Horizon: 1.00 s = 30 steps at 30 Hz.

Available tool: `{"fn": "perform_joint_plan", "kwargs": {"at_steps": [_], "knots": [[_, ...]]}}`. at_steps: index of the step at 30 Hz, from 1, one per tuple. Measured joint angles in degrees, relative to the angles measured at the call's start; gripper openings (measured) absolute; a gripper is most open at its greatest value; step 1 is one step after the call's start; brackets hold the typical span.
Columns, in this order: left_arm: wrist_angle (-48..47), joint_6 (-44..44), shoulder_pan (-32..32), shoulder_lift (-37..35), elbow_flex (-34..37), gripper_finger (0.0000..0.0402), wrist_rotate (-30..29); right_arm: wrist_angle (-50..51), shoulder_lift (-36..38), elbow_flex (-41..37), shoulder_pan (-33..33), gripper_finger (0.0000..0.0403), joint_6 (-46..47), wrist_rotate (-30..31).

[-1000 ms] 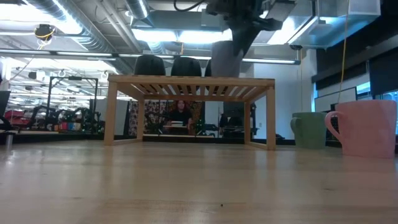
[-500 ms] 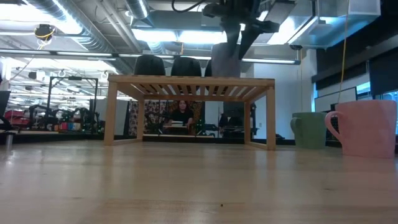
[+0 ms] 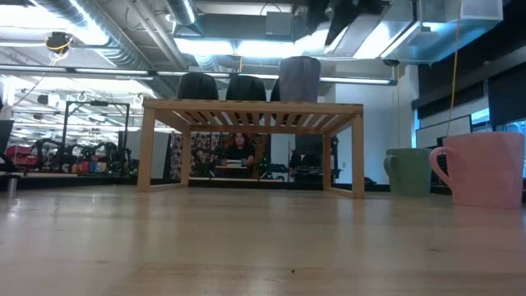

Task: Place coffee mugs
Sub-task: Put the pink mug on the shelf

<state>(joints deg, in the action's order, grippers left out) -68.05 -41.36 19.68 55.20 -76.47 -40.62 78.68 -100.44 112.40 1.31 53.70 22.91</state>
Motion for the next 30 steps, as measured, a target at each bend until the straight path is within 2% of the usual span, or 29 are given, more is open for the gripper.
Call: {"fn": "perform_joint_plan", "kwargs": {"at_steps": [7, 12, 16, 20, 24, 30], "knots": [[0.0, 0.0, 0.0, 0.0, 0.0, 0.01, 0.0, 4.1, 4.1, 0.0, -7.8, 0.0186, 1.7, 0.2], [0.0, 0.0, 0.0, 0.0, 0.0, 0.01, 0.0, 11.5, 4.7, 0.0, -15.2, 0.0186, 10.1, 5.0], [0.0, 0.0, 0.0, 0.0, 0.0, 0.01, 0.0, 11.3, 6.4, -4.2, -20.6, 0.0186, 15.9, 6.9], [0.0, 0.0, 0.0, 0.4, 0.0, 0.01, 0.0, 11.0, 10.5, -14.2, -23.9, 0.0186, 23.5, 5.9], [0.5, 0.0, 0.0, 1.1, 0.0, 0.01, 0.0, 10.7, 18.6, -27.7, -24.3, 0.0186, 30.0, 2.4], [1.6, 0.0, 0.0, 2.7, 0.0, 0.01, 0.3, -0.7, 31.6, -45.2, -24.2, 0.0186, 30.7, -1.2]]}}
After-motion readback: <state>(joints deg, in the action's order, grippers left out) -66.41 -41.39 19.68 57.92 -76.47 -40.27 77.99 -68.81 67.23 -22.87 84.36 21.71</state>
